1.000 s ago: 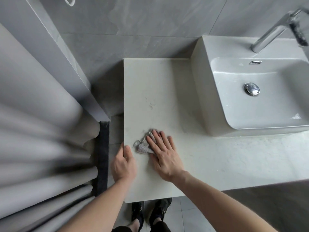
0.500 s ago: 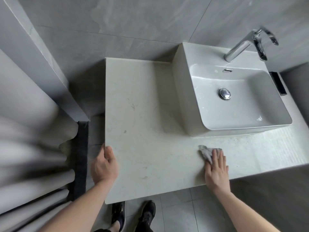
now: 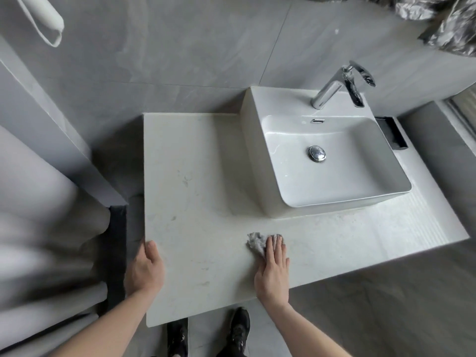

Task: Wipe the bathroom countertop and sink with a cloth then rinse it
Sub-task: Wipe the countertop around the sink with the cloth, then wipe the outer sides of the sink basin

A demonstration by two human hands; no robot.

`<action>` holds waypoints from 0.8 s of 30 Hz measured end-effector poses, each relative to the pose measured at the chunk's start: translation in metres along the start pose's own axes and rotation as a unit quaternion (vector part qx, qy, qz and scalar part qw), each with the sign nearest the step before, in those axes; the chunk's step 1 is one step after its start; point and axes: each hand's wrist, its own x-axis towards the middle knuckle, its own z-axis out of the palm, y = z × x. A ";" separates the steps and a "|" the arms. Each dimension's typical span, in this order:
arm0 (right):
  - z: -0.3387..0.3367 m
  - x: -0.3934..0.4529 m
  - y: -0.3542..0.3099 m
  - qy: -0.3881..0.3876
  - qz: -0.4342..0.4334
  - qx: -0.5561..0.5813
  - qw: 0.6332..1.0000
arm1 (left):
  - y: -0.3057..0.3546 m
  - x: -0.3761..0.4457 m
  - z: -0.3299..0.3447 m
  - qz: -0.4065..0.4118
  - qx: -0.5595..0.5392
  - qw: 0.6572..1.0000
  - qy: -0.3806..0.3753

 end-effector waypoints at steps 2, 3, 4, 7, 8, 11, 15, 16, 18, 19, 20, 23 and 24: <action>-0.003 -0.008 -0.006 -0.024 -0.048 0.031 0.998 | 0.007 0.001 -0.006 -0.014 0.036 0.999 -0.029; -0.005 -0.010 -0.008 -0.031 -0.061 0.045 0.997 | 0.011 0.002 -0.009 -0.022 0.050 0.998 -0.038; -0.009 -0.011 -0.009 -0.035 -0.062 0.058 0.996 | 0.016 0.003 -0.013 -0.024 0.066 0.997 -0.039; -0.032 -0.004 -0.014 -0.059 -0.029 0.095 0.993 | 0.038 -0.003 -0.020 0.060 0.138 0.989 0.002; -0.043 0.000 -0.018 -0.064 -0.016 0.117 0.991 | 0.048 -0.008 -0.019 0.110 0.155 0.982 0.006; -0.085 0.009 -0.031 -0.078 -0.014 0.225 0.971 | 0.094 -0.042 -0.011 0.171 0.118 0.976 -0.068; -0.125 0.021 -0.029 -0.129 -0.061 0.302 0.943 | 0.174 -0.100 -0.005 0.070 -0.109 0.955 -0.268; -0.132 0.026 -0.026 -0.146 -0.066 0.310 0.937 | 0.192 -0.114 -0.003 0.063 -0.154 0.944 -0.286; -0.149 0.037 -0.018 -0.181 -0.081 0.314 0.928 | 0.222 -0.139 0.003 0.037 -0.240 0.921 -0.304; -0.158 0.043 -0.015 -0.198 -0.098 0.314 0.923 | 0.236 -0.149 0.007 0.018 -0.275 0.911 -0.307; -0.169 0.049 -0.014 -0.215 -0.114 0.318 0.916 | 0.249 -0.157 0.011 0.001 -0.308 0.901 -0.305; -0.196 0.068 -0.009 -0.259 -0.157 0.329 0.894 | 0.285 -0.174 0.024 -0.040 -0.399 0.874 -0.274; -0.204 0.075 -0.007 -0.270 -0.161 0.331 0.890 | 0.295 -0.176 0.028 -0.049 -0.421 0.871 -0.250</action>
